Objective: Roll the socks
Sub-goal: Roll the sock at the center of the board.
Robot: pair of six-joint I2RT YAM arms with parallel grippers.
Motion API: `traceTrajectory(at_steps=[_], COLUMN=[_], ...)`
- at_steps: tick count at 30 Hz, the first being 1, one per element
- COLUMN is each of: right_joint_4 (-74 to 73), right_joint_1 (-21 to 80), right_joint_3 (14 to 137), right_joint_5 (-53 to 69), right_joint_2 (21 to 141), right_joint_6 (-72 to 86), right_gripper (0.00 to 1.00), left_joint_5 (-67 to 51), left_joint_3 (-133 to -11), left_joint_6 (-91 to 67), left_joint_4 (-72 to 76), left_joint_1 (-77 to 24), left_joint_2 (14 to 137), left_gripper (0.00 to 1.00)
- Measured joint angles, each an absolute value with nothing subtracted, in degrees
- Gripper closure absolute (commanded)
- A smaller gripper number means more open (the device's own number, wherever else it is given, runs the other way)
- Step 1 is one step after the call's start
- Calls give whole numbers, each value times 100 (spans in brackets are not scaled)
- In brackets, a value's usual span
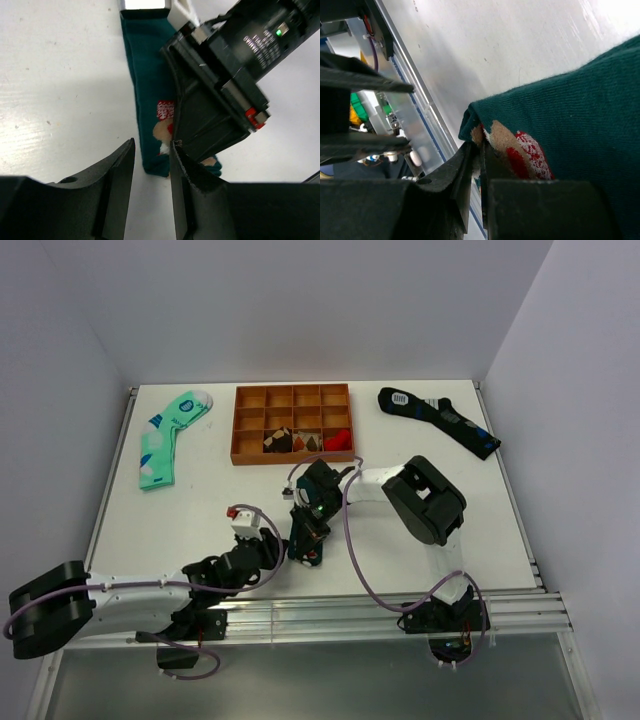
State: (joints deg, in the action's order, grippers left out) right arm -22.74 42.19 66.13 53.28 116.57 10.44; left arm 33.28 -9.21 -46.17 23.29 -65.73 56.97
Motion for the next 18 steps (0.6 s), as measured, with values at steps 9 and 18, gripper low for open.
traceTrajectory(at_steps=[9, 18], right_joint_4=[-2392, -2434], right_joint_1=[4219, 4217], right_joint_3=[6646, 6646], right_joint_5=[5297, 5295], right_joint_2=[11660, 11662], right_joint_6=[1039, 1039], right_gripper=[86, 87], left_joint_5=[3326, 3262], left_joint_3=[-867, -867], left_joint_6=[-4617, -4615], left_joint_4=[2515, 2768], left_joint_1=[-6735, -6788], left_joint_2=[6265, 6812], left_gripper=[60, 56])
